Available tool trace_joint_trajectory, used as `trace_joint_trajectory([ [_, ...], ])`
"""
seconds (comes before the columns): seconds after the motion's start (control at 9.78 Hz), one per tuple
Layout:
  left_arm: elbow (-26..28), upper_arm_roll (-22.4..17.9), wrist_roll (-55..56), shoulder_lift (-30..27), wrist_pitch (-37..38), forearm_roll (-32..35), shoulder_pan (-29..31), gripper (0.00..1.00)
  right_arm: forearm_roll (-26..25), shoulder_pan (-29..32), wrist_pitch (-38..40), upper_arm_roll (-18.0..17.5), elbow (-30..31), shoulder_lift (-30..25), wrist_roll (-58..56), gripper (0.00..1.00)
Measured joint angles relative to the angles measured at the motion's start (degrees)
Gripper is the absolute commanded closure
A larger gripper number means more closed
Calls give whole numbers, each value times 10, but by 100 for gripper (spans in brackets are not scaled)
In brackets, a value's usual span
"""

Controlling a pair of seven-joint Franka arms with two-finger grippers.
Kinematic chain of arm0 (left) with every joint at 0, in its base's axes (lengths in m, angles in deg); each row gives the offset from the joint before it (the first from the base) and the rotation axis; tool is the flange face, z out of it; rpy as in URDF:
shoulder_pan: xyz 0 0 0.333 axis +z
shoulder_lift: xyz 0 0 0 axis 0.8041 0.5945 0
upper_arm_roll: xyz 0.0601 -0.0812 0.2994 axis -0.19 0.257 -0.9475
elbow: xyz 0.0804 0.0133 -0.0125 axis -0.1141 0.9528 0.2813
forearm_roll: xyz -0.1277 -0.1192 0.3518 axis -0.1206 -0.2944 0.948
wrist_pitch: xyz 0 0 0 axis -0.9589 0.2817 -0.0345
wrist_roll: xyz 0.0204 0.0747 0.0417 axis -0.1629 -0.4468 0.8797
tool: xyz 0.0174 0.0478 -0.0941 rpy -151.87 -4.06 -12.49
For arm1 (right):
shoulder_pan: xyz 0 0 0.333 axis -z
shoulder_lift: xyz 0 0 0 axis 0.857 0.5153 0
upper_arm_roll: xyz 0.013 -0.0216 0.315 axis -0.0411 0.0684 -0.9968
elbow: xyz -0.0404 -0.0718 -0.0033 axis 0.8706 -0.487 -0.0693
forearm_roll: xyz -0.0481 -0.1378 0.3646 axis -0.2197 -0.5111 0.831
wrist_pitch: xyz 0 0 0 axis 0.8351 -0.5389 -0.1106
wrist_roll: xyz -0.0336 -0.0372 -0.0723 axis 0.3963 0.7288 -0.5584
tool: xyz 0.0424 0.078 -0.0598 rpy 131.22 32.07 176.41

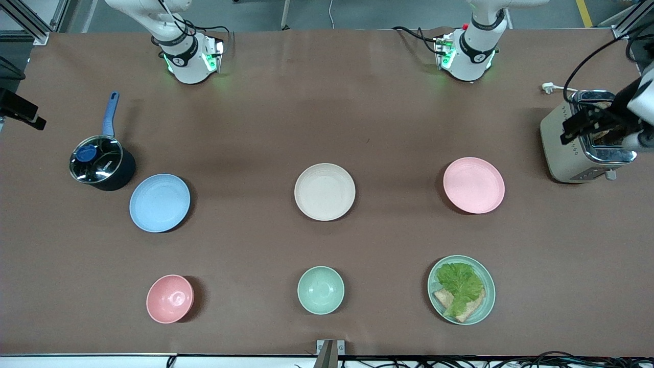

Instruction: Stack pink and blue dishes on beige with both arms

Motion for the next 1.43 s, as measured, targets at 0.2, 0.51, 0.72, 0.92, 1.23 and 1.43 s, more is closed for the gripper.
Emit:
trace_joint_trajectory([
  [0.2, 101, -16, -66, 22, -96, -5, 1, 1, 26, 7, -91, 2, 49, 37, -19, 0],
  [0.51, 223, -21, -87, 93, -281, -15, 6, 3, 88, 21, -283, 27, 166, 117, -115, 0],
  [0.72, 250, -22, -108, 170, -384, -21, 21, 10, 143, 30, -368, 57, 219, 166, -224, 0],
  [0.92, 292, -23, -132, 221, -478, -22, 36, 12, 222, 45, -413, 75, 247, 219, -335, 0],
  [1.23, 327, -23, -140, 222, -497, -29, 41, 84, 323, 53, -476, 91, 282, 281, -460, 10],
  [1.43, 332, -22, -144, 214, -497, -78, 40, 100, 339, 52, -485, 90, 296, 294, -468, 30],
])
